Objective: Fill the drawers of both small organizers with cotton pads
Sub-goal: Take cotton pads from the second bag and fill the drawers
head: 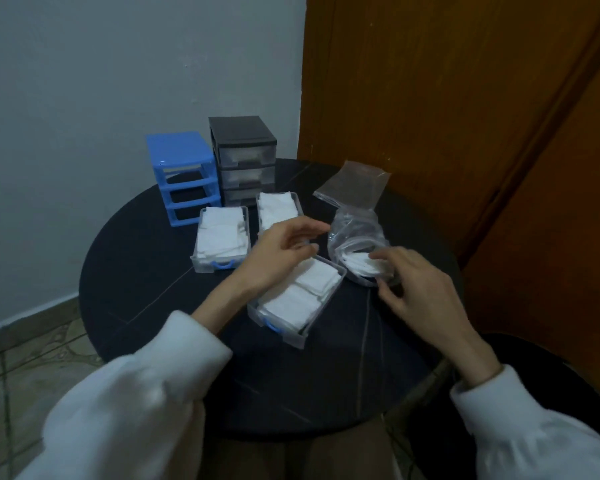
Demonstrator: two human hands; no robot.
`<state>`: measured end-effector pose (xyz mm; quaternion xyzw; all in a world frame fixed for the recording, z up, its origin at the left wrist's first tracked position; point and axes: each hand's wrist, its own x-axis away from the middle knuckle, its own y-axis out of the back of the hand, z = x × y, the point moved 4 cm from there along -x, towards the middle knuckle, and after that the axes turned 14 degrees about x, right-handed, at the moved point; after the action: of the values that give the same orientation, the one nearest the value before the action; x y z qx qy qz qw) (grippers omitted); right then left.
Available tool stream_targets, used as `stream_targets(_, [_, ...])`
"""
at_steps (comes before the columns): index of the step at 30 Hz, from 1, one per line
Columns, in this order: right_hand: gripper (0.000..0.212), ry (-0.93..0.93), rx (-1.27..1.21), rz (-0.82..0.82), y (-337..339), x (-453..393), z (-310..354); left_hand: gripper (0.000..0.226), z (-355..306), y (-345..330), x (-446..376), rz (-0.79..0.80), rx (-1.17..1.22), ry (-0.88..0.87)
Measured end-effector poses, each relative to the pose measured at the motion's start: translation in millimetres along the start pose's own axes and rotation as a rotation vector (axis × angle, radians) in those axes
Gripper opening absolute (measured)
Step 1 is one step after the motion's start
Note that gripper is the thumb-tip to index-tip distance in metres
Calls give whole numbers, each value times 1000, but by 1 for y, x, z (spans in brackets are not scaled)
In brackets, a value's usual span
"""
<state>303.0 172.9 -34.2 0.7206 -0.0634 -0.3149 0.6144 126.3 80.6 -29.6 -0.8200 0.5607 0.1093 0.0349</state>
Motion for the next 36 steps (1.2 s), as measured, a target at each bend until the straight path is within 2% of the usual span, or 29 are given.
stream_targets(4, [50, 66, 135, 108, -5, -7, 4, 40, -3, -34, -20, 178, -255, -31])
stream_targets(11, [45, 17, 2, 122, -11, -14, -6, 37, 7, -46, -39, 97, -447, -46])
stream_targets(15, [36, 38, 25, 58, -13, -15, -9, 38, 11, -45, -39, 75, -434, -65])
stream_targets(18, [27, 28, -60, -33, -16, -14, -11, 36, 10, -44, -40, 73, -432, -72])
stream_targets(27, [24, -54, -284, -90, -19, -9, -19, 35, 11, -39, -40, 95, -384, -100])
stream_targets(31, [14, -101, -401, -179, -8, -7, -27, 34, 10, -38, -41, 100, -288, -89])
stream_targets(36, [16, -179, -586, -302, 11, -6, -27, 37, 5, -32, -41, 83, -147, -49])
